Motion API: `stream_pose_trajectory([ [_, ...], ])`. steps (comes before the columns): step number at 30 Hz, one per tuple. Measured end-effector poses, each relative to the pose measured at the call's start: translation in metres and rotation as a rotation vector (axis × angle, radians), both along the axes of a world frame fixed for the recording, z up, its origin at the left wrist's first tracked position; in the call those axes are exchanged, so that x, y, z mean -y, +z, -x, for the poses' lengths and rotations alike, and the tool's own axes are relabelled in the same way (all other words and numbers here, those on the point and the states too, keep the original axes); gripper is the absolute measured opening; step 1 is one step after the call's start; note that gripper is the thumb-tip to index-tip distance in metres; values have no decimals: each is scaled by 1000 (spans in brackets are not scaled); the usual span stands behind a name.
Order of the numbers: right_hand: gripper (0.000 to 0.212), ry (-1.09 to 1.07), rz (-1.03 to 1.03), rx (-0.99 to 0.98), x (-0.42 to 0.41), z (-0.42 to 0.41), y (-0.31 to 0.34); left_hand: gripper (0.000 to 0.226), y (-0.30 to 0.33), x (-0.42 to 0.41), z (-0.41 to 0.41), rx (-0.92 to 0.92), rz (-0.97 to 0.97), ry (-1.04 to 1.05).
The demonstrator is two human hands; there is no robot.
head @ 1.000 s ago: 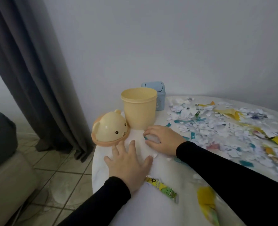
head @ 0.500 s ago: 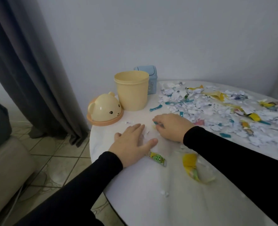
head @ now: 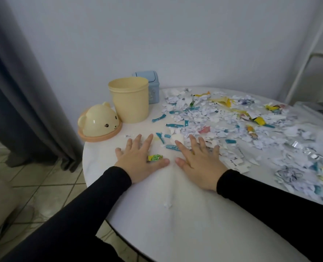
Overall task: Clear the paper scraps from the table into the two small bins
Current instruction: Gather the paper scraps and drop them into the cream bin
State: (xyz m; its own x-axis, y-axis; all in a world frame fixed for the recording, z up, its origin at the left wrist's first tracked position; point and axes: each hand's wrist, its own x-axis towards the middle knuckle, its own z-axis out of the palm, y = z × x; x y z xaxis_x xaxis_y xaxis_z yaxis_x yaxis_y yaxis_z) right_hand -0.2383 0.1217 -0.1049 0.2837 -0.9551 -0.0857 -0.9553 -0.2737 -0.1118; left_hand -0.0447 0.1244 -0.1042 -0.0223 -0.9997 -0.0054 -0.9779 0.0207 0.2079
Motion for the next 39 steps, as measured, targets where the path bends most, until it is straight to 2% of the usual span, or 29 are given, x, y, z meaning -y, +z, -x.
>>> stream_pose_trajectory([
  [4,58,-32,116,63,4,-4,11,96,8,-5,11,-75,4,-65],
  [6,55,-60,183,54,-5,-2,18,112,12,-17,16,-98,-28,-179],
  [9,58,-177,142,64,-28,11,25,128,10,-36,20,13,-157,-292],
  [11,65,-271,52,49,-48,24,21,125,4,-39,20,95,-169,-259],
  [13,72,-352,-29,35,-65,35,13,118,-2,-37,22,146,-101,-204],
  [16,77,-420,-99,74,-73,44,4,110,-7,-33,32,131,-45,-151],
  [22,74,-285,13,185,-53,36,5,86,2,-21,48,36,-29,-90],
  [26,71,-302,121,145,-66,39,12,92,8,-40,58,-24,35,-83],
  [31,79,-496,-42,102,-108,52,2,84,-11,-69,74,25,17,19],
  [35,81,-443,-23,207,-107,47,-2,86,-13,-58,73,26,41,52],
  [39,82,-329,42,242,-83,36,-4,102,-10,-43,70,35,52,98],
])
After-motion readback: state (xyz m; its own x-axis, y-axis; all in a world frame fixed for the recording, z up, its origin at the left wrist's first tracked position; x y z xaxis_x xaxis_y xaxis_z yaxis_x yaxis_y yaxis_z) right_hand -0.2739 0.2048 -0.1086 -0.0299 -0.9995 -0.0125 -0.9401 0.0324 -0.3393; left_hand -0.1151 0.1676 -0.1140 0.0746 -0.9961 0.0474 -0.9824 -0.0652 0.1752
